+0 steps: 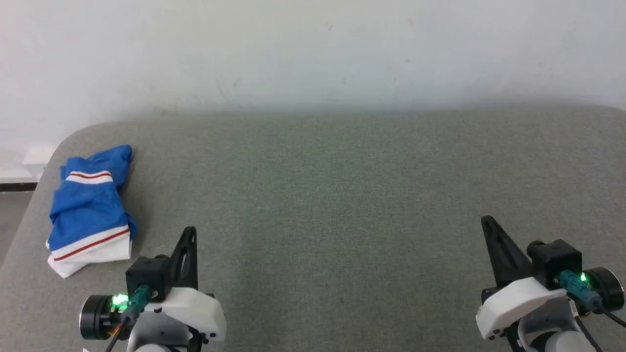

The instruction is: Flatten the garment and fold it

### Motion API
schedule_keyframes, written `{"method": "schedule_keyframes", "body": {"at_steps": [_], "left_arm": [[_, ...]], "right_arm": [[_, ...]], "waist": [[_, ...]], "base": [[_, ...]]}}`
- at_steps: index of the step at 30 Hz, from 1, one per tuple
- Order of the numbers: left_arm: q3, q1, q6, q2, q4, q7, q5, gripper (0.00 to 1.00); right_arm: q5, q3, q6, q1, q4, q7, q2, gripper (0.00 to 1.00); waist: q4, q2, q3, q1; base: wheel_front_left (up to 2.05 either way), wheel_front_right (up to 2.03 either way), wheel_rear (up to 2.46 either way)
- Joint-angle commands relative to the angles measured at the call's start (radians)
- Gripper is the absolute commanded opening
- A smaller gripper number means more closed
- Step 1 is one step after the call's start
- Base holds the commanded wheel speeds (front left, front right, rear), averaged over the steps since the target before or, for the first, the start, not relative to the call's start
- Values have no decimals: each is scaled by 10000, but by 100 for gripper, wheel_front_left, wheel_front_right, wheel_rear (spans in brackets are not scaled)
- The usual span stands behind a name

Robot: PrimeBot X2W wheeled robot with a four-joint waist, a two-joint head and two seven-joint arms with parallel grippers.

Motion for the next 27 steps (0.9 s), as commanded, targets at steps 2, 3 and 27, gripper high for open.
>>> {"method": "schedule_keyframes", "body": {"at_steps": [2,3,27], "left_arm": [[43,-113,-80,-17,-51,-1,64,0],[43,-113,-80,-17,-51,-1,64,0],[-7,3,12,0,11,-6,-8,100]], "right_arm": [[-78,-5,-9,-146,-62,5,36,0],[-78,-5,-9,-146,-62,5,36,0],[11,1,0,11,16,-6,-4,100]], "waist": [[0,0,0,0],[0,0,0,0],[0,0,1,0]], "base": [[0,0,0],[0,0,0],[0,0,0]]}}
